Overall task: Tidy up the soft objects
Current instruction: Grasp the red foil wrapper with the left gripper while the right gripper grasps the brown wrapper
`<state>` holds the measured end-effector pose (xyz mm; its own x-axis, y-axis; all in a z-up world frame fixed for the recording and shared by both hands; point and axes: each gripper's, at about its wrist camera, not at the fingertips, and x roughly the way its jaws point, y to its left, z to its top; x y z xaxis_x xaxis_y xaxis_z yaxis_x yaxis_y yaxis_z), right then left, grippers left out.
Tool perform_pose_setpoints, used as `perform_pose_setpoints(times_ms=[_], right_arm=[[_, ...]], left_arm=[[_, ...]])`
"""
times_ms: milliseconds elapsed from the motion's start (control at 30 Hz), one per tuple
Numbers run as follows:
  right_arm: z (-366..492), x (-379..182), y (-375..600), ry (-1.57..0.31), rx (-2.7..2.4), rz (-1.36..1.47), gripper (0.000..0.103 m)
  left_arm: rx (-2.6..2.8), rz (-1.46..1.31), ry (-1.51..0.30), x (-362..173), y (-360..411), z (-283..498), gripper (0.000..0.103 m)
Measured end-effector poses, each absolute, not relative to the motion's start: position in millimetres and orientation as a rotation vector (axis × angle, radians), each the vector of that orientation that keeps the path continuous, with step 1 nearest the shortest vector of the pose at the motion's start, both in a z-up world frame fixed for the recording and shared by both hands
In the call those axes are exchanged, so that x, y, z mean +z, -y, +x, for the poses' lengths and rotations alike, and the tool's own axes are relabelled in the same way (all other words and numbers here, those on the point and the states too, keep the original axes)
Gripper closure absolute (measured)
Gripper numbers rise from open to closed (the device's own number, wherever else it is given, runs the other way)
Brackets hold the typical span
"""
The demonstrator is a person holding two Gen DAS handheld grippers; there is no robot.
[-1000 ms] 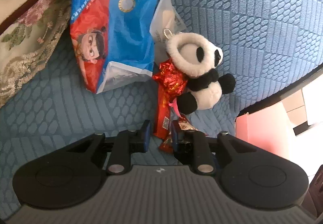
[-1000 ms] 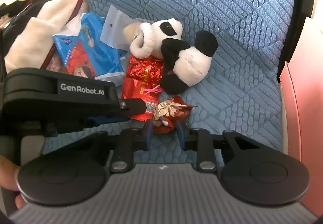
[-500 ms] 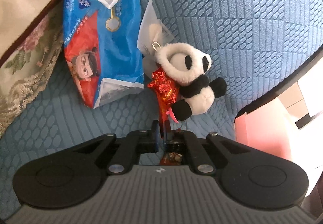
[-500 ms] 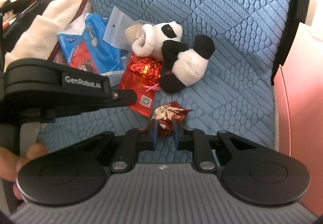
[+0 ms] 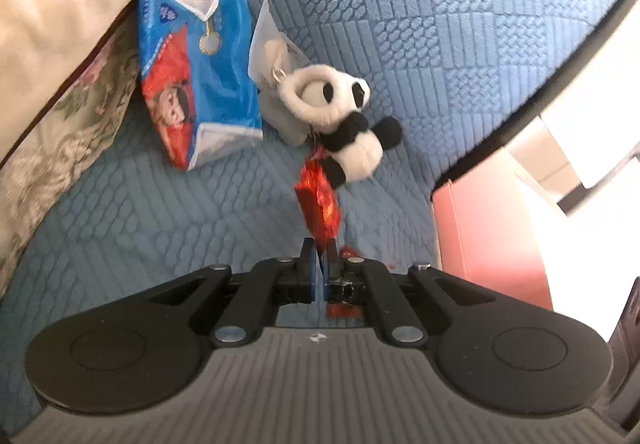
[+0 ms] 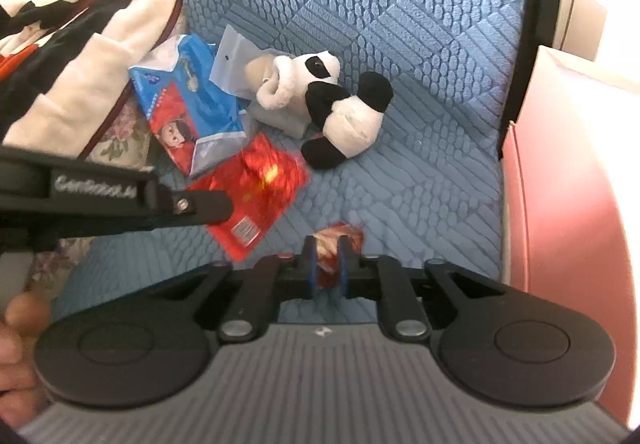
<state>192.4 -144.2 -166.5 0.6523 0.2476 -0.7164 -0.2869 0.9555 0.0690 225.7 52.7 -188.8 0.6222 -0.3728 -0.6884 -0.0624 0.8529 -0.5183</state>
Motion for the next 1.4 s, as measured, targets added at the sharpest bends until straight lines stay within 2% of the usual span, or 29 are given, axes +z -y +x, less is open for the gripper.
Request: perform_pose_setpoints(times_ms=[567, 633, 700, 767, 1000, 1167, 1400], right_arm=[[154.6, -159.2, 165.7, -0.781, 0.298, 0.025, 0.09], [159.7, -160.3, 166.6, -0.776, 0.297, 0.054, 0.09], [165.8, -161.8, 166.4, -0.78, 0.305, 0.075, 0.089], [171.3, -163.2, 165.6, -0.782, 0.311, 0.092, 0.088], [192.2, -174.3, 166.5, -0.815, 0.313, 0.159, 0.074], [203.7, -182.1, 168.2, -0.821, 0.285, 0.18, 0.061], [214.9, -195.8, 160.6, -0.848, 0.289, 0.18, 0.06]], left_arm=[[-0.206, -0.533, -0.913, -181.3, -54.3, 166.5, 0.096], [-0.209, -0.528, -0.922, -181.9, -52.5, 169.9, 0.085], [-0.198, -0.511, -0.94, -185.6, -50.8, 173.5, 0.053], [-0.187, -0.523, -0.96, -189.7, -51.4, 176.8, 0.037], [-0.137, -0.606, -0.998, -204.3, -68.5, 184.9, 0.037], [-0.114, -0.626, -1.0, -210.2, -72.3, 192.2, 0.037], [-0.119, -0.62, -1.02, -219.2, -69.5, 203.2, 0.037]])
